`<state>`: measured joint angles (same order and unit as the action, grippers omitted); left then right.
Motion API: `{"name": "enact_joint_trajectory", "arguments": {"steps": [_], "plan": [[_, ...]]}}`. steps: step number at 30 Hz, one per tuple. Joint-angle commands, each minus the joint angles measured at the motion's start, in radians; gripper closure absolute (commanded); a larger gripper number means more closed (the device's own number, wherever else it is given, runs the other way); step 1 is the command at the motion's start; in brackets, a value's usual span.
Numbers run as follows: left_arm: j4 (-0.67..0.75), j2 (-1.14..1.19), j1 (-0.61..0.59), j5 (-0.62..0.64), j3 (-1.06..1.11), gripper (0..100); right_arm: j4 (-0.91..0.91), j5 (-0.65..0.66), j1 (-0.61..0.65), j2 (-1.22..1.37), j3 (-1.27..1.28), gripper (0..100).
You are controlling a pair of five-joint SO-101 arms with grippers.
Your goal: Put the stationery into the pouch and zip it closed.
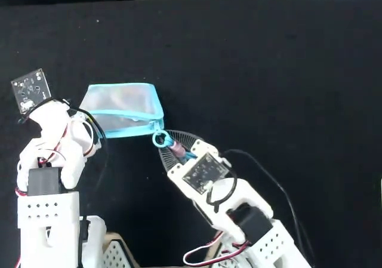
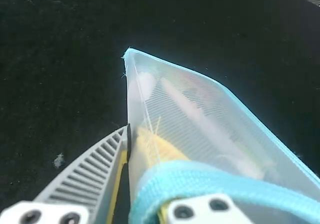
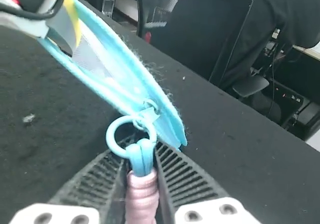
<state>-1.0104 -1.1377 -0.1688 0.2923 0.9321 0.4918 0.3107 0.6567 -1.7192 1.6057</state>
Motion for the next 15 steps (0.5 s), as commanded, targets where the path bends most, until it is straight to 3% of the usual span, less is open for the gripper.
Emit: {"name": "enact_joint_trajectory", "arguments": {"steps": [1,4,15], "plan": [[0.032,-0.017,-0.005,0.011,-0.019,97,-0.029,-0.009,0.012,0.021,-0.03,90.1],[0.032,-0.017,-0.005,0.011,-0.019,97,-0.029,-0.009,0.012,0.033,-0.03,84.8],[0.032,-0.017,-0.005,0.011,-0.019,97,-0.035,-0.006,0.009,0.027,-0.03,90.3]]}}
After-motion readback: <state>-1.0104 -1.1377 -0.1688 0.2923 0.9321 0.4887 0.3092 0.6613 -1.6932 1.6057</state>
